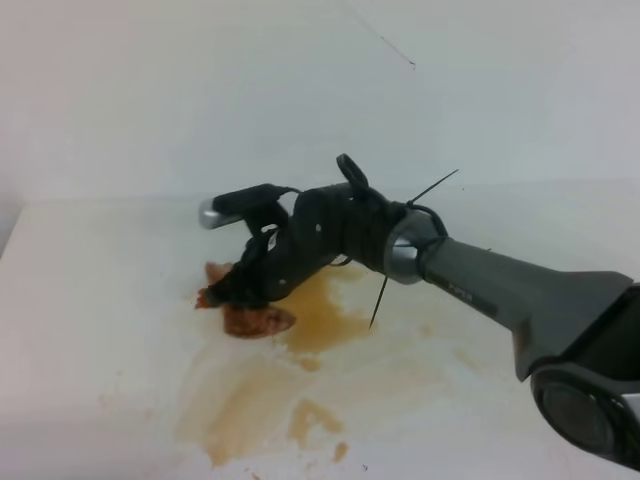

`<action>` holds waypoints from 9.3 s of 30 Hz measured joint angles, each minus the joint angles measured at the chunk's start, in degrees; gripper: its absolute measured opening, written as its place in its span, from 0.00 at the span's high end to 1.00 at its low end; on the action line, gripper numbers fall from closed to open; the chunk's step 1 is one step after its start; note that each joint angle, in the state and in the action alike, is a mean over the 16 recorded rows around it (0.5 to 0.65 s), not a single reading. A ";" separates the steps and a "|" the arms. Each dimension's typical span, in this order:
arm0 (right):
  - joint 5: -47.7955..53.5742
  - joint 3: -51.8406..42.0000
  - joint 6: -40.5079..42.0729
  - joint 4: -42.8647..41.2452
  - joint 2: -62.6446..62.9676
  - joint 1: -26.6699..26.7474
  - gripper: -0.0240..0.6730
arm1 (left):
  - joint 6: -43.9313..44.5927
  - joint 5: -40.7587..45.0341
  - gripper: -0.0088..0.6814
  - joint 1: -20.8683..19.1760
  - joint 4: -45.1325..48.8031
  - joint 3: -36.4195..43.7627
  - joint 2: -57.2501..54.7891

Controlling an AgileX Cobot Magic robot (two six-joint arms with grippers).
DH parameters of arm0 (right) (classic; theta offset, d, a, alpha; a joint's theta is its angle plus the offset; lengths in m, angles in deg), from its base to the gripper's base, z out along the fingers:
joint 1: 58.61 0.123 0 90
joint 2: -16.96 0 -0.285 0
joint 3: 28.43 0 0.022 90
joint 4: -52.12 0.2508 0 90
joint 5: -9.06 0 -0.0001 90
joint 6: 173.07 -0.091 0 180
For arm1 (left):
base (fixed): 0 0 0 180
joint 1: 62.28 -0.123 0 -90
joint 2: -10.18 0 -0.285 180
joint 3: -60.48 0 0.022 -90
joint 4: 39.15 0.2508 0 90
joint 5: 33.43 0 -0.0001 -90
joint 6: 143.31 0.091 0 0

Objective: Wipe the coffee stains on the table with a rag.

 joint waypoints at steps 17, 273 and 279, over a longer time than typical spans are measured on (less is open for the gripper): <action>9.11 0.00 -25.66 -19.17 0.23 -2.78 0.97 | 0.00 0.00 0.99 0.00 0.00 0.00 0.00; -41.27 -98.22 5.77 -6.14 86.73 -12.46 0.97 | 0.00 0.14 0.99 0.00 -3.68 0.00 0.00; -40.47 -98.47 6.29 -6.24 86.34 -12.13 0.97 | 0.00 0.14 0.99 -0.01 -3.68 0.00 0.00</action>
